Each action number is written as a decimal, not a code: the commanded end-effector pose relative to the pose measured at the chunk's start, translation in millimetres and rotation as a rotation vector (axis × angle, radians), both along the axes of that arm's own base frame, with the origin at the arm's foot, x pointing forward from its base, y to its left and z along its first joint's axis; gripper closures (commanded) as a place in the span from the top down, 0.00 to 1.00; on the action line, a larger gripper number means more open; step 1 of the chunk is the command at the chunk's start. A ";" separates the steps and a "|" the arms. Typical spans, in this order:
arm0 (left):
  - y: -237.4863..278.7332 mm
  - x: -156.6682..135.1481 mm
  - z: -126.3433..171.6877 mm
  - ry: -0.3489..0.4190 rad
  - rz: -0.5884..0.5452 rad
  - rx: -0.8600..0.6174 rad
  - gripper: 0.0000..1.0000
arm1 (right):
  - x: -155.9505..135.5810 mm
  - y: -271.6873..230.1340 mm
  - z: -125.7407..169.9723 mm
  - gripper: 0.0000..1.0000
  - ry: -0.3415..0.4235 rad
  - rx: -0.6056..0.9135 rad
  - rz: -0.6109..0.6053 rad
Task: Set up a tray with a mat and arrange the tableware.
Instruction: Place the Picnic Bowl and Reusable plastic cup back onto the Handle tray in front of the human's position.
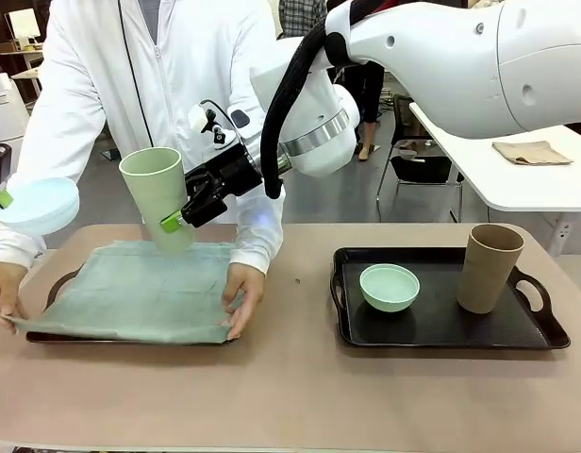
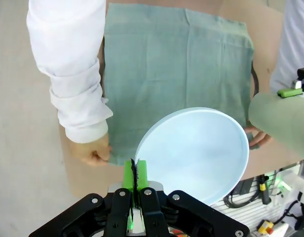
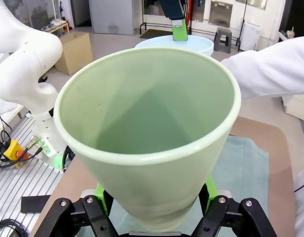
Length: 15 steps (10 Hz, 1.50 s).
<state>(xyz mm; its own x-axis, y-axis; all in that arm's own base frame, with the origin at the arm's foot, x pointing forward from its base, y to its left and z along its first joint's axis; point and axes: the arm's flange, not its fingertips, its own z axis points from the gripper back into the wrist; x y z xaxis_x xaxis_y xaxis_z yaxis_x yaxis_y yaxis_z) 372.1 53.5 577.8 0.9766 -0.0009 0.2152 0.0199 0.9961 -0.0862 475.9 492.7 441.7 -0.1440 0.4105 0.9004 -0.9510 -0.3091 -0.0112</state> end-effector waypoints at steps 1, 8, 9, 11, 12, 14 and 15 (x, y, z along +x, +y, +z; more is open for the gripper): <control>1.4 1.5 0.0 -0.012 -0.006 -0.001 0.00 | -0.6 0.7 1.0 0.00 0.000 0.012 0.008; 1.4 1.5 0.0 -0.012 -0.006 -0.001 0.00 | -0.6 0.7 1.0 0.00 0.000 0.012 0.008; 1.4 1.5 0.0 -0.012 -0.006 -0.001 0.00 | -0.6 0.7 1.0 0.00 0.000 0.012 0.008; 1.4 1.5 0.0 -0.012 -0.006 -0.001 0.00 | -0.6 0.7 1.0 0.00 0.000 0.012 0.008; 1.4 1.5 0.0 -0.012 -0.006 -0.001 0.00 | -0.6 0.7 1.0 0.00 0.000 0.012 0.008; 1.4 1.5 0.0 -0.012 -0.006 -0.001 0.00 | -0.6 0.7 1.0 0.00 0.000 0.012 0.008; 1.4 1.5 0.0 -0.012 -0.006 -0.001 0.00 | -0.6 0.7 1.0 0.00 0.000 0.012 0.008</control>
<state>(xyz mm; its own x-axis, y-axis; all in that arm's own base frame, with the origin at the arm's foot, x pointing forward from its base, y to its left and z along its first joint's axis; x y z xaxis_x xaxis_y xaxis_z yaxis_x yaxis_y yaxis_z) 372.3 53.8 578.0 0.9761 -0.0005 0.2174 0.0198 0.9960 -0.0868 475.9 492.7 441.5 -0.1437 0.4106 0.9004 -0.9510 -0.3091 -0.0109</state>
